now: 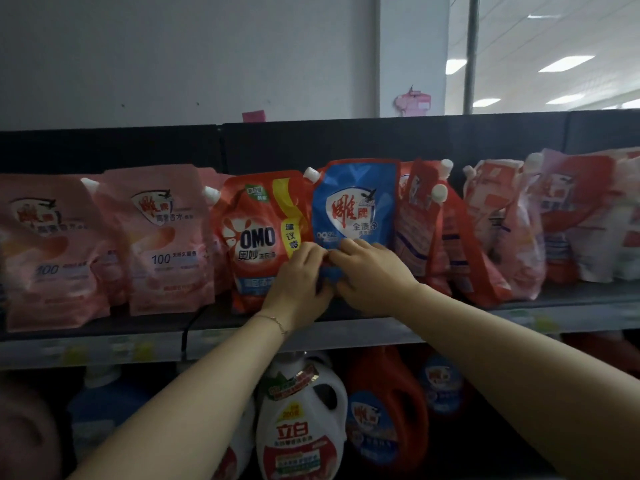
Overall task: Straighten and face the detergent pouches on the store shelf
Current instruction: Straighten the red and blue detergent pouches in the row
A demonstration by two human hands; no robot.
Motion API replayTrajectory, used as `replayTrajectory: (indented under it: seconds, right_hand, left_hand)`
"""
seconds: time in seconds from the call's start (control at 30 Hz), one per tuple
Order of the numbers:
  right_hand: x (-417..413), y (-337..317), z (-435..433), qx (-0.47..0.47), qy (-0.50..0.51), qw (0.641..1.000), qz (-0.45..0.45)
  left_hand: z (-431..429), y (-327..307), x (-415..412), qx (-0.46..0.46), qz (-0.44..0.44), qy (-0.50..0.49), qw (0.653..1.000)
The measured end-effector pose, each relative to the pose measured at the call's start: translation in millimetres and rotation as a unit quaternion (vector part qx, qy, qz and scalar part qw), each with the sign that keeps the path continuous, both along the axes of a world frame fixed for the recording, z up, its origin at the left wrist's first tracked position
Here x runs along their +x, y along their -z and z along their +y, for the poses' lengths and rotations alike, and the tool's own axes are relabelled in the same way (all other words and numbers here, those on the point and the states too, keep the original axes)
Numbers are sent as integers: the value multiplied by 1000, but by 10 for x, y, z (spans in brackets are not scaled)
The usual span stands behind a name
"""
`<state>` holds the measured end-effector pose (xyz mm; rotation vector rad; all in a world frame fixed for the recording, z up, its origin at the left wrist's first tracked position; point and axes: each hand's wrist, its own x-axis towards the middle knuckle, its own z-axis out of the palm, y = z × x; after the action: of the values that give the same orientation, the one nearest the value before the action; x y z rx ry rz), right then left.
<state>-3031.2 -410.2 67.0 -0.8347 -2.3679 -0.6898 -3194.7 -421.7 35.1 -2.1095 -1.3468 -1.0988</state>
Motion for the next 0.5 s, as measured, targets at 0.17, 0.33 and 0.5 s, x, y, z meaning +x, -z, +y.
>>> replayTrajectory:
  seconds: [0.17,0.33,0.5]
  right_hand:
    - [524,86,35,-24,41,996,71]
    - [963,197,167,-42,145,984,99]
    - [1242,276,279,-47,181,974,126]
  left_hand:
    - [136,-54,566,-94,-3,-27,995]
    - [300,-139,1103,-166,-23,-26,985]
    - [498,-77,1412,-215,-110,-30,970]
